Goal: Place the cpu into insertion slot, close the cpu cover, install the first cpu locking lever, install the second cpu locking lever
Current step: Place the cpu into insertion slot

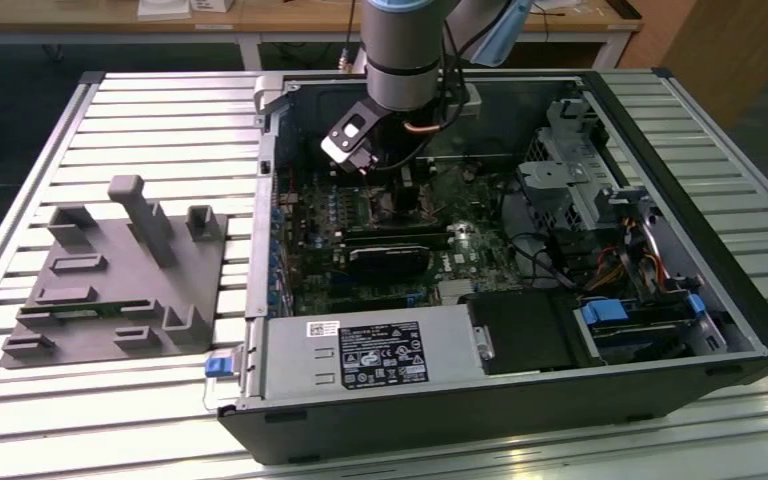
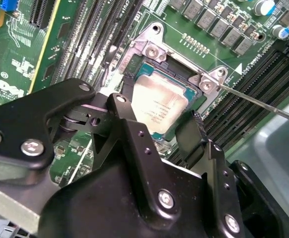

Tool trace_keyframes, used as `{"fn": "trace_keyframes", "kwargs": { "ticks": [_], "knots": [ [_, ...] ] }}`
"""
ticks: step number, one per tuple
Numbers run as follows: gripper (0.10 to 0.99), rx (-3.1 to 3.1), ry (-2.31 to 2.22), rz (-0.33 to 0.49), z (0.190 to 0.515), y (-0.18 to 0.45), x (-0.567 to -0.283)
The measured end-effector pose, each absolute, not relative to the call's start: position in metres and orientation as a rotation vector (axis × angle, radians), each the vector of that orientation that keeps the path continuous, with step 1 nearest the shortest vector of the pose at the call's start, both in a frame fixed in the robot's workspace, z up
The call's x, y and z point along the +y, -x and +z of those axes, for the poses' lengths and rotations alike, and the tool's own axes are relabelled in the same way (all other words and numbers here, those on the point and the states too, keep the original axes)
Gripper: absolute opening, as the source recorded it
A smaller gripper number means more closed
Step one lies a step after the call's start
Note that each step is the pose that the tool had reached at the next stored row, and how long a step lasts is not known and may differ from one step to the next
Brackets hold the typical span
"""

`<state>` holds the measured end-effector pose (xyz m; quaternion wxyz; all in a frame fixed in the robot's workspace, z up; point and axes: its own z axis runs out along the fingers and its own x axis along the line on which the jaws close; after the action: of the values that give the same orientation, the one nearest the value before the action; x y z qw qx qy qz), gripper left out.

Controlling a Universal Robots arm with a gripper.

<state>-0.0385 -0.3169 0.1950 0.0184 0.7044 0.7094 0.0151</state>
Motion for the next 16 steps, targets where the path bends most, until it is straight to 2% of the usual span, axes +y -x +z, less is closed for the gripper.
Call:
{"fn": "trace_keyframes", "kwargs": {
  "ticks": [16],
  "knots": [
    [0.612,2.207,-2.192,0.057,0.2053,0.0385,-0.3169]
  ]
}}
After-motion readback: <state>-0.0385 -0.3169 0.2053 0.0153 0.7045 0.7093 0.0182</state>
